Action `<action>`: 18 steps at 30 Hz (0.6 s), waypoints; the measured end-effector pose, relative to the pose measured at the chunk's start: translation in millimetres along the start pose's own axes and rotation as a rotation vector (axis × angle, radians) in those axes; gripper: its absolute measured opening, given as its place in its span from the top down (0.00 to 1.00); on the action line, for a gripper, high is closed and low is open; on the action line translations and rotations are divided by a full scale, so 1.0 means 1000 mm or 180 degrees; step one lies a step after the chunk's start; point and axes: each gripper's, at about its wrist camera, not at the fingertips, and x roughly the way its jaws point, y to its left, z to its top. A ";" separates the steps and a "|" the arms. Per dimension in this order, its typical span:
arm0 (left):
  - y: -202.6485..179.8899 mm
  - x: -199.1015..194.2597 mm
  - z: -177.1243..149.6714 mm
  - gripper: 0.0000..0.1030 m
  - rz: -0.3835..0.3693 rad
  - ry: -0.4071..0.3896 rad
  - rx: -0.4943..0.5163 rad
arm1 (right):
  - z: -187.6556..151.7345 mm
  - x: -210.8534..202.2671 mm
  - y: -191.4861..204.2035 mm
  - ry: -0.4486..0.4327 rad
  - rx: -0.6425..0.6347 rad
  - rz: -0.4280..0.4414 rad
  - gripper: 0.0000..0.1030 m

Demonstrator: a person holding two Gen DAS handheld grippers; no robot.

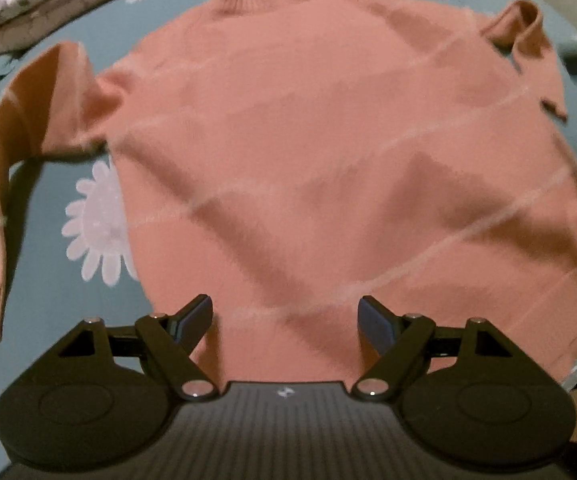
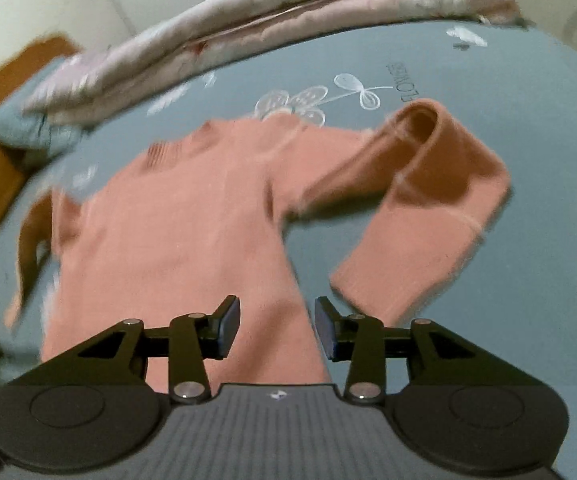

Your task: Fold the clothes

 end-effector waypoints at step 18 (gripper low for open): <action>0.000 0.018 0.001 0.17 -0.0014 0.0019 -0.0034 | 0.068 0.132 -0.012 0.0301 0.0522 -0.0251 0.48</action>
